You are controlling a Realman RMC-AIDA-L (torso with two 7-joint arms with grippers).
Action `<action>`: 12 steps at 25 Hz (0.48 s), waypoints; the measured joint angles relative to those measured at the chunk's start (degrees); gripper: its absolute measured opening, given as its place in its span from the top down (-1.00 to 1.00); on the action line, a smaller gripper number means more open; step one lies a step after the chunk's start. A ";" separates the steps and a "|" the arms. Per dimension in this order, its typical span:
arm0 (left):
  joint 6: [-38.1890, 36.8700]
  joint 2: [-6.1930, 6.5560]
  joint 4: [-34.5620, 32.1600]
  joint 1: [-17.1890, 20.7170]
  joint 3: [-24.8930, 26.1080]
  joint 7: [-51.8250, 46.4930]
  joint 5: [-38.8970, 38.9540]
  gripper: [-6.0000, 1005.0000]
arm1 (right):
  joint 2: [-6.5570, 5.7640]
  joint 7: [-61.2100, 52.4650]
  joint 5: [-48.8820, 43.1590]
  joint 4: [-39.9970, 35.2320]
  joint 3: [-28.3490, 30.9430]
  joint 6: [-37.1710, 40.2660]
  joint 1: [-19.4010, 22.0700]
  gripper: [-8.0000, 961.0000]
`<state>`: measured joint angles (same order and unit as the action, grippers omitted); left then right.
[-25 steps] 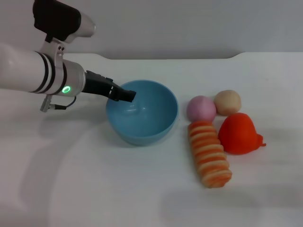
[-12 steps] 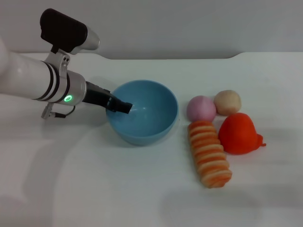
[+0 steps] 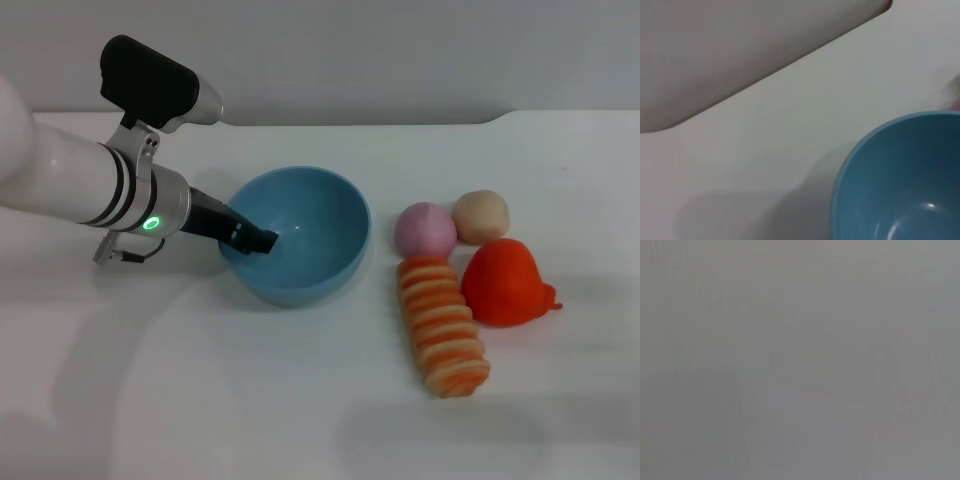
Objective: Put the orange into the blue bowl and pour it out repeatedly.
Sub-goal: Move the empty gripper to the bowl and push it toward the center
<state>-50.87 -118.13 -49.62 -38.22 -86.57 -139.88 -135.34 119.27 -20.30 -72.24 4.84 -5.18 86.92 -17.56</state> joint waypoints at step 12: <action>0.65 -0.31 -1.45 -0.14 -4.58 -0.02 0.37 0.30 | -0.05 0.00 0.00 -0.25 0.00 0.01 0.05 -0.59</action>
<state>-50.22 -118.44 -51.07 -38.36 -91.15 -139.90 -134.97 119.21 -20.30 -72.24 4.59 -5.18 86.93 -17.52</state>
